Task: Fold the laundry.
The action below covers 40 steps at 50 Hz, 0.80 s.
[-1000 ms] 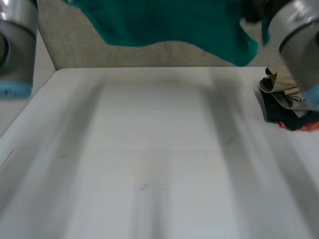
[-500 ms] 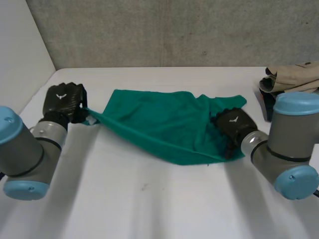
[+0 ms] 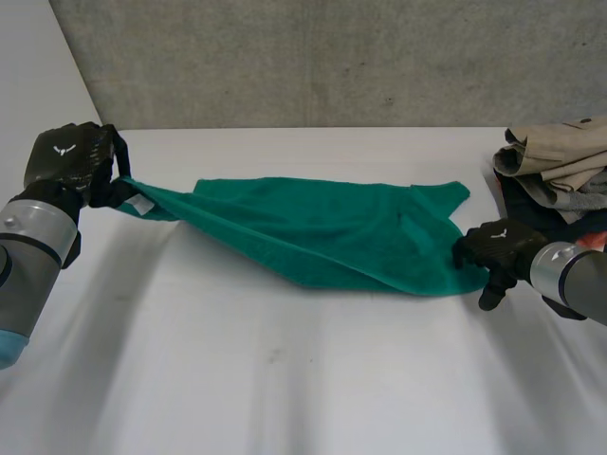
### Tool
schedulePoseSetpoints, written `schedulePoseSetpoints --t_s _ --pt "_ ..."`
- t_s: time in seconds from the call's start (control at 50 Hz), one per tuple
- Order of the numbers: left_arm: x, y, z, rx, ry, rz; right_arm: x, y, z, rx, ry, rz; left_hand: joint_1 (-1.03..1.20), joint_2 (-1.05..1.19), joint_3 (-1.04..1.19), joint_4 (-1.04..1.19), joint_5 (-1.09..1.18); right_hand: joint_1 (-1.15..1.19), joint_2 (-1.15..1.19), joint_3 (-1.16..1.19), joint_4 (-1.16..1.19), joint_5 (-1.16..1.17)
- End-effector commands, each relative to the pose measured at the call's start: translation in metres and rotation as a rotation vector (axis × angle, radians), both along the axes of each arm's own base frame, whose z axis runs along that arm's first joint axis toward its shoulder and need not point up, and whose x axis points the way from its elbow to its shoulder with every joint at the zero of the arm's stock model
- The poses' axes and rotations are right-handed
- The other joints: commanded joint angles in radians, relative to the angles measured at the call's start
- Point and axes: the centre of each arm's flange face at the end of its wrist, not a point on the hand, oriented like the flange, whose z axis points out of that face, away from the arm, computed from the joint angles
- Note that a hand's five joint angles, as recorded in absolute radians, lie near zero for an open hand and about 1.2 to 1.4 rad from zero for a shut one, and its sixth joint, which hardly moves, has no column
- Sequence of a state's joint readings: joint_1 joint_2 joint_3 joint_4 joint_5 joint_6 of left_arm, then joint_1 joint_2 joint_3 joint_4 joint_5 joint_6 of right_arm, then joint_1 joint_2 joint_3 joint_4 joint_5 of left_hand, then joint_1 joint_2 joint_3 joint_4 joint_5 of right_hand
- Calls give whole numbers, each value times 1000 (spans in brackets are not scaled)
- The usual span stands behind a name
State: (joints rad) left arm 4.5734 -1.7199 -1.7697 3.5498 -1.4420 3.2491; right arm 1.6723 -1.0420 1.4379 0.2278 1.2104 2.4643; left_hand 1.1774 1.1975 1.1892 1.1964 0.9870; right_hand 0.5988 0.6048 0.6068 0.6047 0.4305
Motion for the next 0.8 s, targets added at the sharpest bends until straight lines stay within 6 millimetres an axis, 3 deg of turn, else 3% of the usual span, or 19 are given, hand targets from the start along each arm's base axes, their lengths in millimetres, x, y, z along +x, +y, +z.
schedulePoseSetpoints --t_s 0.02,0.34,0.8 --pt "-3 1 -1 0 0 -8 5 -7 -13 -30 -15 55 219 199 207 200 235 13 7 5 7 7" --pt "-2 -3 5 -16 3 -4 27 -18 -36 -75 -52 83 219 199 207 200 235 51 45 43 45 45" --pt "-4 -3 9 -26 5 -13 37 -50 -38 -173 -49 53 219 199 207 200 235 298 292 290 292 292"
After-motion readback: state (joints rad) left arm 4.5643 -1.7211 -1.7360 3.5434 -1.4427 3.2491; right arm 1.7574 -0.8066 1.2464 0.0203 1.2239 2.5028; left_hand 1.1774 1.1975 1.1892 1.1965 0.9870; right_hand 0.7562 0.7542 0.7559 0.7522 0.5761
